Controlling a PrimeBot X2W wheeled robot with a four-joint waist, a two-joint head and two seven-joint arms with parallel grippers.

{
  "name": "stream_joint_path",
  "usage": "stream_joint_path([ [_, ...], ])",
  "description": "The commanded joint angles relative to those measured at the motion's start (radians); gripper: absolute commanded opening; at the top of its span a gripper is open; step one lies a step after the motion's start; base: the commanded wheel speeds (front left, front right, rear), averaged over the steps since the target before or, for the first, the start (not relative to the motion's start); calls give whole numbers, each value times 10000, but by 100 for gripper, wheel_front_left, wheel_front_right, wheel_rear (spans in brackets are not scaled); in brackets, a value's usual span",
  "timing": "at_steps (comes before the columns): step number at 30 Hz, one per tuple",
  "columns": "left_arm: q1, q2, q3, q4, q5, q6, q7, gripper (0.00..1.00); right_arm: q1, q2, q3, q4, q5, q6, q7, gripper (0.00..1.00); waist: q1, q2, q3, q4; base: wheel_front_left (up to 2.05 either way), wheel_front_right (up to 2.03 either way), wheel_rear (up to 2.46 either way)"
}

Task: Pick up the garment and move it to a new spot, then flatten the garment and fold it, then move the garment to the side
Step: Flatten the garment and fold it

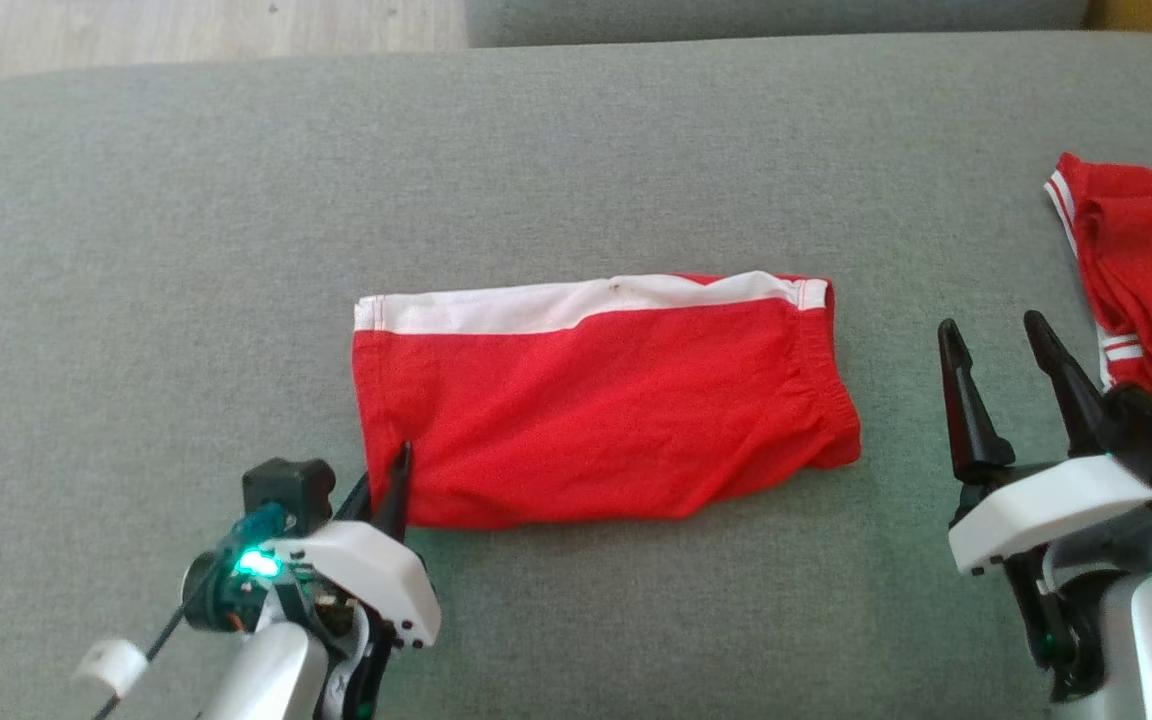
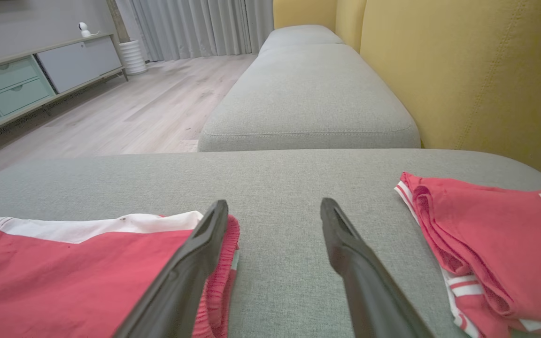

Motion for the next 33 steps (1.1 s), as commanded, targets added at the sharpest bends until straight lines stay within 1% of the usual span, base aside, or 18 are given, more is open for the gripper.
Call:
stream_joint_path([
  [1,-280,36,385,-412,-1,130,-292,14,-4,-20,210,-339,11,-7,33,100,1,-1,-56,49,0,0,0],
  [2,-261,-15,422,-415,3,173,-505,39,-9,-20,202,-302,6,-7,52,100,1,-1,-86,64,0,0,0],
  [3,-275,-42,452,-433,58,212,-779,100,-20,-20,205,-260,-1,-7,80,100,1,-1,-113,73,0,0,0],
  [9,-386,-103,597,-506,355,370,-2203,100,-221,-20,342,-38,-82,-7,470,100,1,-1,-368,156,0,0,0],
  [15,-51,56,735,-964,573,592,-3018,100,-528,-20,680,308,-78,-7,1243,100,1,-1,-578,309,0,0,0],
  [16,-51,56,735,-964,573,592,-3018,100,-528,-20,680,308,-78,-7,1243,100,1,-1,-578,309,0,0,0],
  [18,168,92,811,-1236,603,700,-3265,100,-704,-20,813,574,-174,-7,1601,100,1,-1,-601,395,0,0,0],
  [23,785,90,876,-1756,599,974,-3468,100,-1252,-20,998,1574,-181,-7,2423,100,1,-1,-571,715,0,0,0],
  [28,1199,19,813,-2141,600,1165,-3516,100,-1770,-20,655,2862,-249,-7,2937,100,1,-1,-529,1100,0,0,0],
  [31,1293,35,816,-2206,583,1209,-3542,100,-1944,-20,426,3579,-242,-7,3199,100,1,-1,-513,1287,0,0,0],
  [33,1331,43,817,-2226,568,1228,-3561,100,-2014,-20,375,3985,-26,-7,3408,100,1,-1,-513,1348,0,0,0],
])
